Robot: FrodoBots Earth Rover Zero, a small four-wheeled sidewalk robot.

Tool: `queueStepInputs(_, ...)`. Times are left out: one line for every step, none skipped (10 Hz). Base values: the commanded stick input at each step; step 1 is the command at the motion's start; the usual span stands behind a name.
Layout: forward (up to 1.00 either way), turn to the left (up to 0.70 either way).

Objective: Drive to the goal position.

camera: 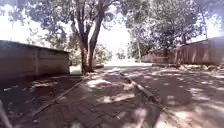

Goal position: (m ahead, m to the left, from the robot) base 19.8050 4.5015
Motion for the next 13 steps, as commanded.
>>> queueStepInputs(0.7,-0.15)
queueStepInputs(0.7,0.0)
queueStepInputs(0.7,0.0)
queueStepInputs(0.7,0.0)
queueStepInputs(0.7,0.0)
queueStepInputs(0.7,0.0)
queueStepInputs(0.7,0.0)
queueStepInputs(0.7,0.0)
queueStepInputs(0.7,0.0)
queueStepInputs(0.7,0.0)
queueStepInputs(0.7,0.0)
queueStepInputs(0.7,0.0)
queueStepInputs(0.7,0.0)
